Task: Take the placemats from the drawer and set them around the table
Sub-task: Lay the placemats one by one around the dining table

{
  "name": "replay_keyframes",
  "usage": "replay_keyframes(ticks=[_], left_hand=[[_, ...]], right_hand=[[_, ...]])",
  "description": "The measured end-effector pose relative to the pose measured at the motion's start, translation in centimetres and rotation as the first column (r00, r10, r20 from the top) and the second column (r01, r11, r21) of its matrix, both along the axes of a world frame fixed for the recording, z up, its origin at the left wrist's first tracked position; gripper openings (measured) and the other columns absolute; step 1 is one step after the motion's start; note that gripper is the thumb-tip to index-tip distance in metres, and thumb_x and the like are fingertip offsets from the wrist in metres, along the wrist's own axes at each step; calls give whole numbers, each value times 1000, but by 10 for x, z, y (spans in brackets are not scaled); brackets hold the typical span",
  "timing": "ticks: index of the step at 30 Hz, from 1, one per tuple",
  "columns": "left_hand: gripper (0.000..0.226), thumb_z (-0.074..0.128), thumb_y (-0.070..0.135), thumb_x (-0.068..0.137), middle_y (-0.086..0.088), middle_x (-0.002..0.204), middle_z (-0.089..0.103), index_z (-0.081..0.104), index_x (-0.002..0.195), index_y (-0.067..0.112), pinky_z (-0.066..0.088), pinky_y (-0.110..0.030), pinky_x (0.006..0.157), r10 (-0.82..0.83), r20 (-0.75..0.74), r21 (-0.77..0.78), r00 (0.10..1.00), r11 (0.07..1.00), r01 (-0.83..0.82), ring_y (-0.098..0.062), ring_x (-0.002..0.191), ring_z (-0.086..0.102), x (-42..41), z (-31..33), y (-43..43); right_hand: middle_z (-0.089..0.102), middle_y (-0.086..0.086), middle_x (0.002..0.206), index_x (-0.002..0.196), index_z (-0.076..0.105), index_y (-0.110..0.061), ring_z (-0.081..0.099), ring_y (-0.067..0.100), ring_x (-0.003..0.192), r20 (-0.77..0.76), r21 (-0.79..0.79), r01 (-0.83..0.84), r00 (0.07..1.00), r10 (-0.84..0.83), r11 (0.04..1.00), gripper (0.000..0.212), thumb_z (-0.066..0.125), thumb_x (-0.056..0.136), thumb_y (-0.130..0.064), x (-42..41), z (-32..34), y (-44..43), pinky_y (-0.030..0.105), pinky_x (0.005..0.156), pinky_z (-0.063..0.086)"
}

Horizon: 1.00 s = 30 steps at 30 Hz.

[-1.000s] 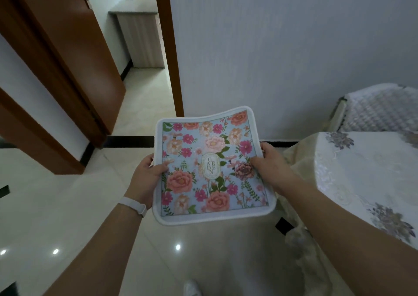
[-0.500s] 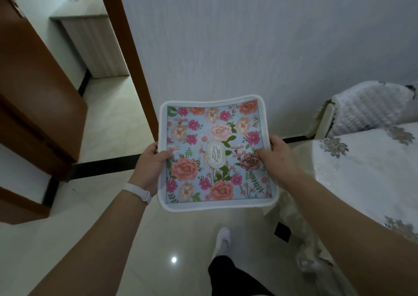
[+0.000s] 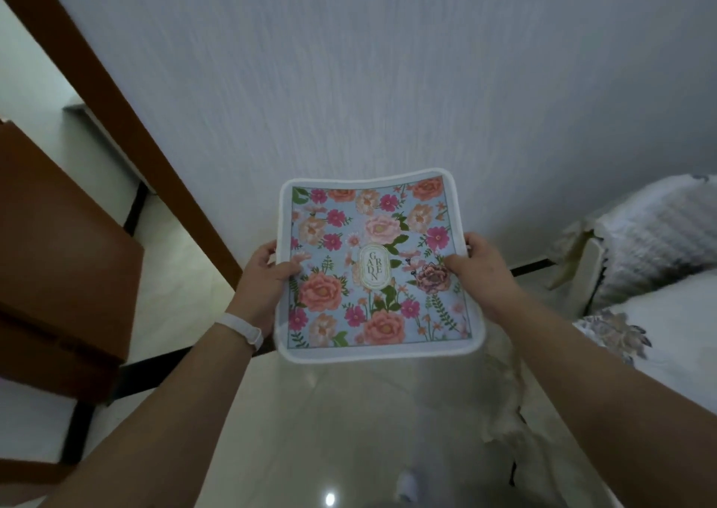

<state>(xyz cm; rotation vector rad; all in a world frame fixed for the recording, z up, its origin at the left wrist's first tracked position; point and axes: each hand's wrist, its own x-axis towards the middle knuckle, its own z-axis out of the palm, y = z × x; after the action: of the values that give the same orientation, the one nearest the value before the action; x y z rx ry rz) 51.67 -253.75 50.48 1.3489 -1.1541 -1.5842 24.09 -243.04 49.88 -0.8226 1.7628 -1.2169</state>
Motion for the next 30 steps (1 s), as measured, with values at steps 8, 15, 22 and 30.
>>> replay_keyframes(ticks=[8, 15, 22, 30], left_hand=[[25, 58, -3, 89, -18, 103, 66, 54, 107, 14, 60, -42, 59, -204, -47, -20, 978, 979, 203, -34, 81, 69, -117, 6, -78], [27, 59, -4, 87, -20, 103, 69, 56, 108, 13, 58, -54, 71, -373, -99, 62, 923, 923, 380, -40, 86, 70, -212, -19, -153], [29, 59, -5, 86, -22, 107, 68, 56, 109, 13, 56, -58, 76, -538, -129, 145, 833, 821, 552, -42, 90, 68, -323, -48, -246], [23, 60, -1, 87, -17, 108, 69, 61, 104, 14, 56, -57, 78, -737, -193, 105, 648, 641, 760, -38, 92, 69, -458, -44, -299]], right_hand=[[72, 4, 97, 107, 58, -20, 74, 20, 74, 8, -15, 241, 971, -241, 970, 19, 62, 91, -12, -89, 3, -27, 35, 60, 59], [72, 3, 95, 111, 59, -17, 74, 18, 69, -57, 31, 416, 909, -414, 909, 23, 65, 89, -15, -154, -10, -57, 32, 58, 58], [73, 3, 98, 116, 60, -18, 74, 20, 74, -116, 68, 569, 821, -560, 820, 29, 66, 88, -15, -218, -21, -112, 36, 62, 58], [67, -4, 91, 110, 58, -19, 67, 13, 75, -202, 29, 810, 579, -790, 586, 25, 63, 88, -10, -267, 2, -146, 26, 55, 52]])
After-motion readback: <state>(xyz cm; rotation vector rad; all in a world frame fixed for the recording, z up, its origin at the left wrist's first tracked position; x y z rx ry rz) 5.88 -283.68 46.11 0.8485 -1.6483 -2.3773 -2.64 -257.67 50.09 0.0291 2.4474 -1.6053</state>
